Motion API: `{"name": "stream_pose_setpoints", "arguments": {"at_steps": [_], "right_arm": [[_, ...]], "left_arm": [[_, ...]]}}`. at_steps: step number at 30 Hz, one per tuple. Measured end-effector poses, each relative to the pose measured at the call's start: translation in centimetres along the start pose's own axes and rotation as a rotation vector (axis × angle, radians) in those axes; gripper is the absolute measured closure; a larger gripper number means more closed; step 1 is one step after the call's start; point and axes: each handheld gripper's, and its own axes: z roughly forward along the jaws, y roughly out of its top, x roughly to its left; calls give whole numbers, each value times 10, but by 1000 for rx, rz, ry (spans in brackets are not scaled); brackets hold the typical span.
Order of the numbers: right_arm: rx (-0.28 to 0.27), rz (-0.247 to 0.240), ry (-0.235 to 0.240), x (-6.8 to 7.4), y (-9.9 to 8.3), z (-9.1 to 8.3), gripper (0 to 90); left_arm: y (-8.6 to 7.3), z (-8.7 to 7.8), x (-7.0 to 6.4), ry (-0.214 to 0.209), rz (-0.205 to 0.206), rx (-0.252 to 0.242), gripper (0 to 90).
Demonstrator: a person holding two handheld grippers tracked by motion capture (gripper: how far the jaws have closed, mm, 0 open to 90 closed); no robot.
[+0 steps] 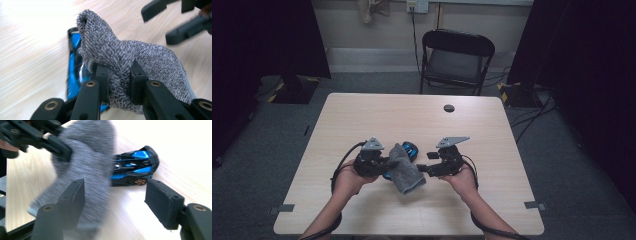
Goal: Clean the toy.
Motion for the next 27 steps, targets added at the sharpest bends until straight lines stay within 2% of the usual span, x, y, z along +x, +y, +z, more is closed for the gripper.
{"name": "stream_pose_setpoints", "arguments": {"at_steps": [2, 7, 8, 11, 12, 13, 15, 16, 17, 19, 20, 22, 25, 27], "right_arm": [[0, 4, -3, -2, 0, -2, 312], [35, -14, -64, -5, 0, 5, 283], [42, -17, -72, -4, 2, 8, 276], [61, -41, -88, -1, 7, 19, 256], [72, -51, -97, 0, 10, 23, 252], [76, -60, -99, 1, 13, 28, 250], [87, -68, -98, 3, 18, 36, 242], [91, -78, -104, 4, 21, 40, 239], [95, -89, -104, 6, 25, 45, 239], [104, -97, -108, 9, 29, 54, 236], [107, -95, -105, 10, 31, 58, 236], [107, -92, -107, 12, 34, 63, 236], [116, -96, -103, 16, 34, 68, 237], [122, -118, -102, 19, 33, 69, 240]], "left_arm": [[-6, -13, 6, 11, -3, 4, 743], [-29, -36, 21, 43, -28, 39, 743], [-34, -39, 24, 52, -20, 51, 742], [-50, -45, 32, 63, -48, 67, 742], [-55, -47, 35, 62, -58, 87, 742], [-57, -48, 37, 63, -52, 95, 741], [-64, -50, 40, 58, -67, 111, 740], [-68, -51, 42, 69, -56, 109, 735], [-70, -51, 43, 81, -63, 92, 709], [-73, -53, 47, 89, -99, 63, 572], [-74, -53, 48, 100, -103, 53, 483], [-75, -56, 48, 138, -111, 49, 393], [-73, -63, 44, 180, -140, 27, 334], [-70, -69, 38, 198, -157, 12, 337]]}}
